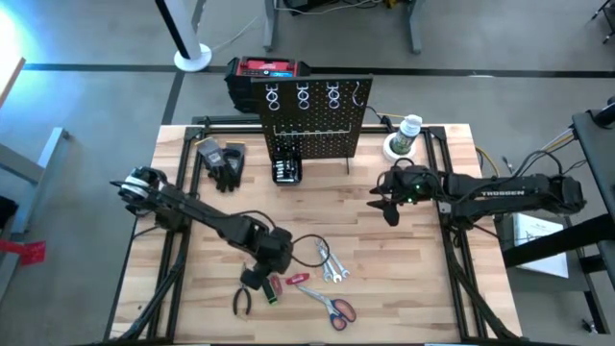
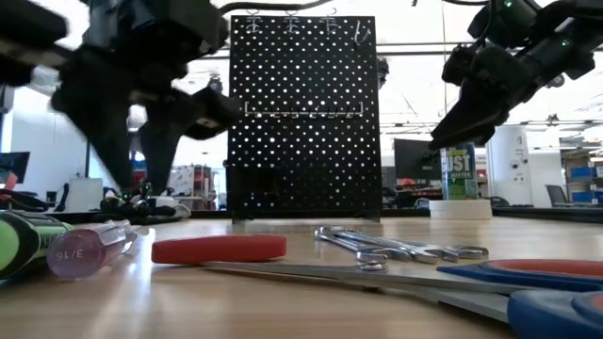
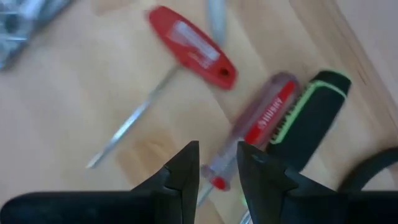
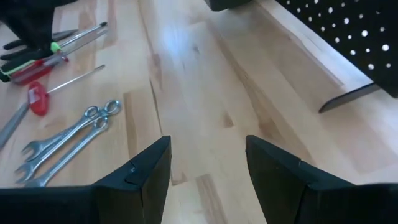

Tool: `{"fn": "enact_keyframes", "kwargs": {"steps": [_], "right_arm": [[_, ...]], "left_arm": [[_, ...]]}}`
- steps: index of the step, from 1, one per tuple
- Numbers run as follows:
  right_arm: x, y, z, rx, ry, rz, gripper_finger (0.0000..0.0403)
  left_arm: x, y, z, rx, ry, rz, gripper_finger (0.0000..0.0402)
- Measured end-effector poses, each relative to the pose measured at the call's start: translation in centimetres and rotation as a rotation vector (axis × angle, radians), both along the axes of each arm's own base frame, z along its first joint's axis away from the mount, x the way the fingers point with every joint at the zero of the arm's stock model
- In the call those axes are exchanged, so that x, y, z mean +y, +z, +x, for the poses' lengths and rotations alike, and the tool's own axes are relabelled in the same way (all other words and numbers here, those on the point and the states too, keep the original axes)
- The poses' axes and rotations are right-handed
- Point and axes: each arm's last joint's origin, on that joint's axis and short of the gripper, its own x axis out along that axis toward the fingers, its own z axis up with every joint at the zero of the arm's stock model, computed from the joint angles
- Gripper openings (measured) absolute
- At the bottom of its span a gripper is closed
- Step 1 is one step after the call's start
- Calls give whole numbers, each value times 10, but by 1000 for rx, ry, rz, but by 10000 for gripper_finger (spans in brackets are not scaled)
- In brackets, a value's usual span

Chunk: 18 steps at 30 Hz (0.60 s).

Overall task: Hang tools onto peg board
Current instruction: Hang the red screwdriver on the pegboard

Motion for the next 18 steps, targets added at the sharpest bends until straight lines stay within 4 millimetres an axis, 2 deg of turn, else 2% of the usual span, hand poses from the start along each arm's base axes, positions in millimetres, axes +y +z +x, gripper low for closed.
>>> {"fn": "enact_keyframes", "kwargs": {"steps": [7, 11, 18], "right_arm": [[5, 0, 1, 5, -18, -36, 190], [5, 0, 1, 5, -37, -35, 190], [4, 0, 1, 4, -50, -34, 190]], "left_arm": [[-1, -20, -14, 8, -84, 36, 97], [4, -27, -18, -2, -65, 148, 99], [6, -38, -20, -24, -153, 195, 127]]}}
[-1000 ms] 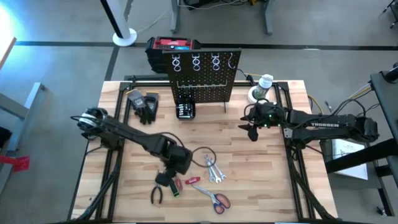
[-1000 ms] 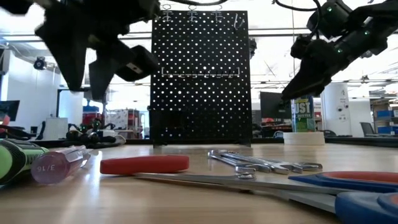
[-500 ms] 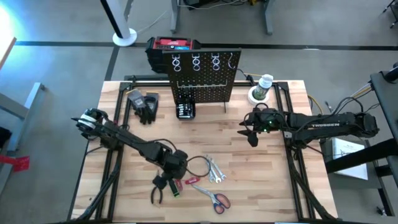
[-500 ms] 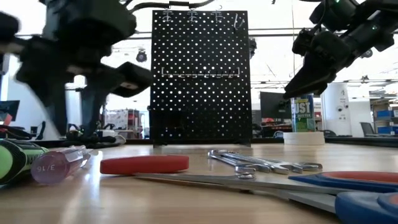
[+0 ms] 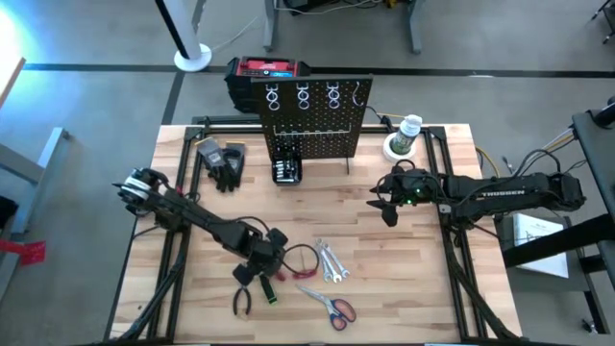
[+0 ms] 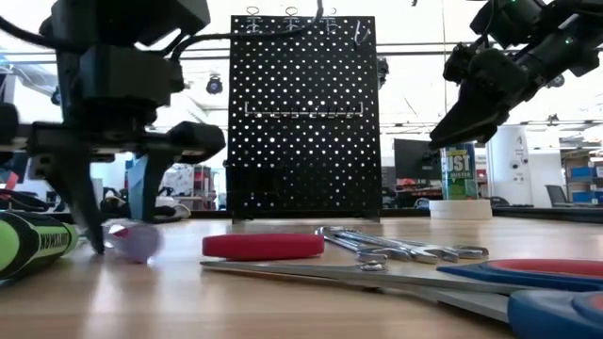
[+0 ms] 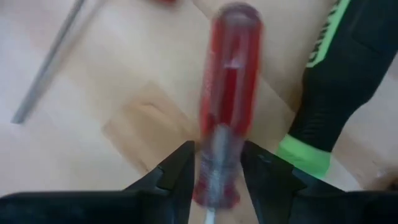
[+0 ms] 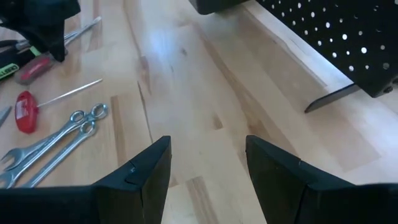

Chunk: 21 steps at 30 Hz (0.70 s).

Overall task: Hang tools onto peg board
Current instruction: Hang the red screwdriver on the pegboard

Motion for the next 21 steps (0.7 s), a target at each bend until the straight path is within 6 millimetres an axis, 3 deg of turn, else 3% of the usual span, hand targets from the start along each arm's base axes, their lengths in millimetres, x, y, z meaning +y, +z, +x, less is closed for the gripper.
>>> {"fn": "enact_keyframes", "kwargs": {"steps": [6, 12, 21], "right_arm": [[0, 0, 0, -7, -18, 23, 190], [0, 0, 0, -18, -60, 84, 190], [0, -1, 0, -17, -81, 114, 190]], "left_arm": [[2, -15, 5, 44, 46, -7, 131], [7, -18, 9, 39, 104, -33, 70], [34, 11, 25, -136, 368, -90, 60]]}}
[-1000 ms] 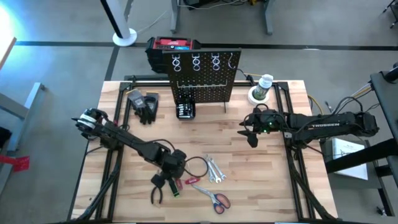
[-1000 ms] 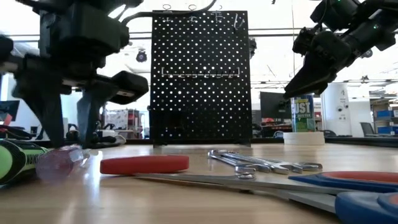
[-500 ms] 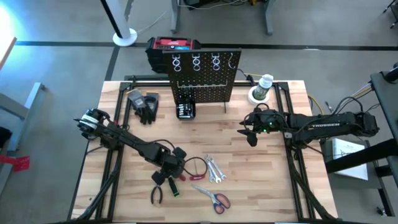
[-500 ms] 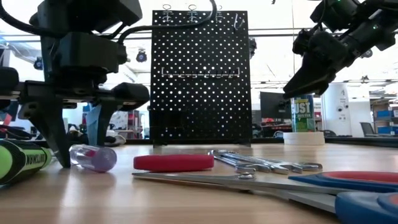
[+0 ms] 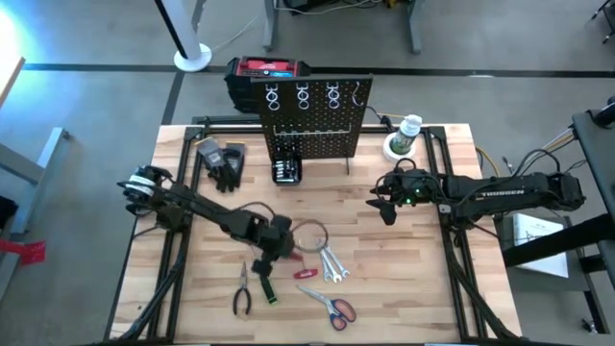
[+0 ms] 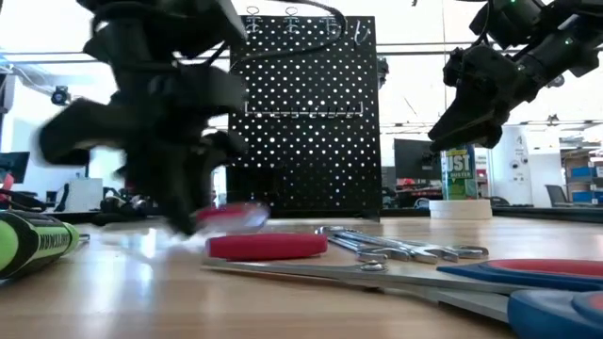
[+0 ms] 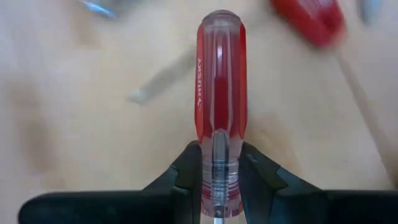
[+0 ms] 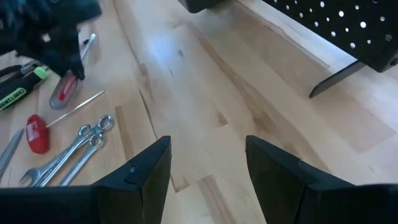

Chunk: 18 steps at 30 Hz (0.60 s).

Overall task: Hang tools onto peg board
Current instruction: Hang the red screwdriver on the pegboard

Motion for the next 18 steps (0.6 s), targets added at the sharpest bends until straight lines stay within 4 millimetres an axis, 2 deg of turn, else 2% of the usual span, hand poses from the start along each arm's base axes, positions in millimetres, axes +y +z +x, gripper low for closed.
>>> {"fn": "enact_keyframes", "kwargs": {"steps": [6, 9, 13, 18], "right_arm": [[4, -4, -1, 12, 21, 1, 190], [6, -9, -3, 21, 35, 2, 190], [7, -18, -6, 47, 35, 10, 190], [8, -24, -9, 64, 11, 32, 182]], "left_arm": [[23, 33, 4, -161, 100, -1, 60], [37, 57, 6, -306, 166, -7, 60], [65, 92, 10, -544, 306, -57, 60], [104, 137, 1, -834, 454, -95, 60]]}}
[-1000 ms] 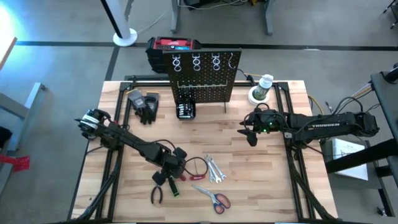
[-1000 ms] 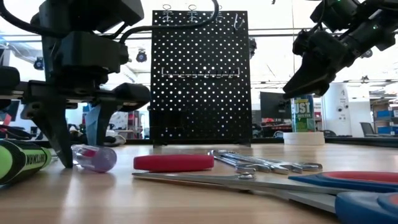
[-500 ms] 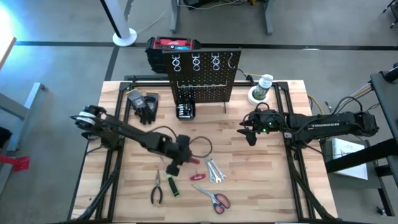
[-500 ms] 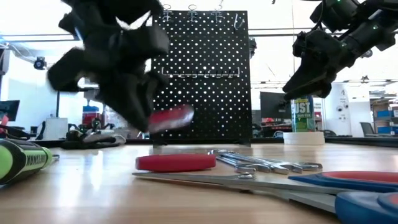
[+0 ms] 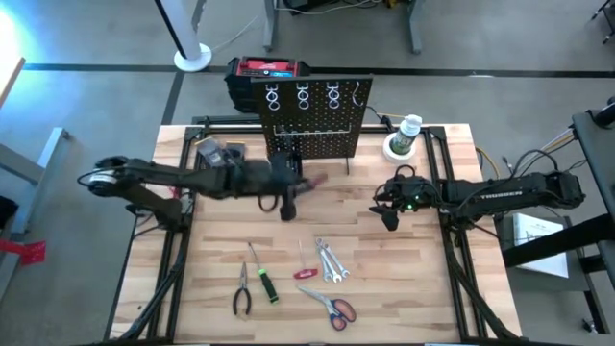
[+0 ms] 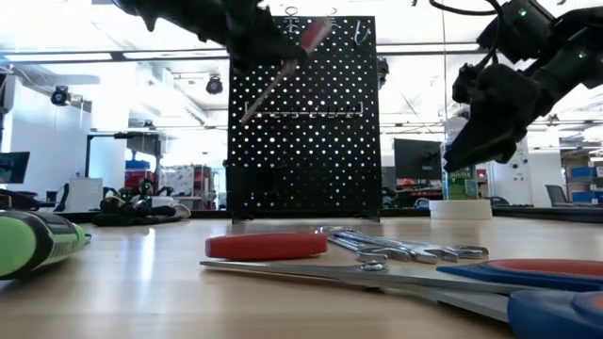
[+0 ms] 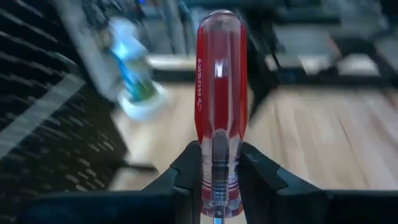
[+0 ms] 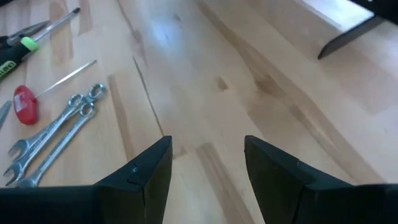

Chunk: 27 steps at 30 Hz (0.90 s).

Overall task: Hang tools onto peg board
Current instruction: Hang the red screwdriver on the pegboard

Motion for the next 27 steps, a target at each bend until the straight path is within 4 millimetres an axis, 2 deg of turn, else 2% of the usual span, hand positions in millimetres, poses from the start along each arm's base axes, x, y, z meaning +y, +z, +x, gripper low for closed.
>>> {"fn": "enact_keyframes", "kwargs": {"steps": [4, 8, 17, 22, 27], "right_arm": [[0, -6, -3, 18, -5, 8, 170], [1, -12, -6, 31, -12, 17, 156], [1, -16, -7, 28, -15, 20, 134], [1, -16, -7, 25, -14, 19, 124], [2, -17, -8, 29, -4, 21, 115]], "left_arm": [[23, 22, -12, -118, 80, 4, 60], [37, 41, -19, -189, 130, 3, 60], [41, 89, -7, -322, 93, 38, 60], [43, 136, -5, -485, 91, 109, 60], [48, 167, -5, -589, 110, 213, 60]]}}
